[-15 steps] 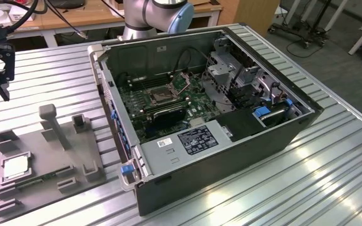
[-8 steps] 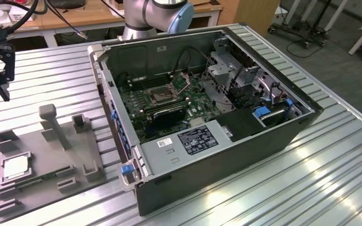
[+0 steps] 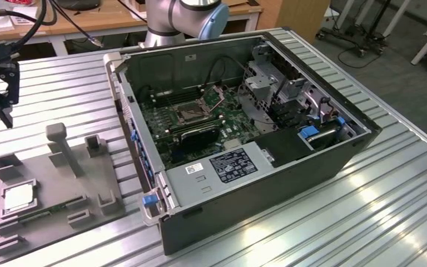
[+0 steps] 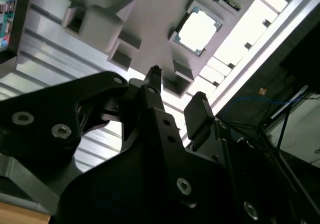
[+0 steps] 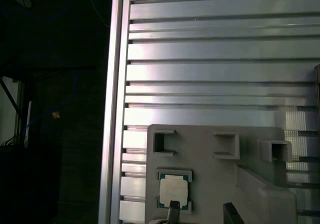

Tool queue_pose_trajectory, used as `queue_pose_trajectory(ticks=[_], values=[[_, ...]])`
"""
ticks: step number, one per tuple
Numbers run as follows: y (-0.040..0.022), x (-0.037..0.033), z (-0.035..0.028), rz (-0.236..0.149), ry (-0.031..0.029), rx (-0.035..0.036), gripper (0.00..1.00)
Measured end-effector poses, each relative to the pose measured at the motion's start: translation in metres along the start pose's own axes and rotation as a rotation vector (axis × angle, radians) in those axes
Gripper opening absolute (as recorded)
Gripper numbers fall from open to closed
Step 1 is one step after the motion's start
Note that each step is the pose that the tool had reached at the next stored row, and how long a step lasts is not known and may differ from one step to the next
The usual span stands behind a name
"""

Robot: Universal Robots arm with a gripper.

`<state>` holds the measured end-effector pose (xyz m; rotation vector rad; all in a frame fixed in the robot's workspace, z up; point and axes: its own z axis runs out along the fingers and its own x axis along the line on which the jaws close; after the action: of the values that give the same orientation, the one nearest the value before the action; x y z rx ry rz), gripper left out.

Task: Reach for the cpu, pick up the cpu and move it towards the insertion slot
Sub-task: 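Reach for the cpu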

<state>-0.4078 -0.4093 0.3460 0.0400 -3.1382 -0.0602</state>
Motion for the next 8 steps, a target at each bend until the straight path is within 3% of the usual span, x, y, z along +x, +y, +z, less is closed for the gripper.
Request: queue_pose_trajectory(ticks=[8], values=[[-0.0009,0.0007,0.0016,-0.005,0.0003,0.0004,0.46]])
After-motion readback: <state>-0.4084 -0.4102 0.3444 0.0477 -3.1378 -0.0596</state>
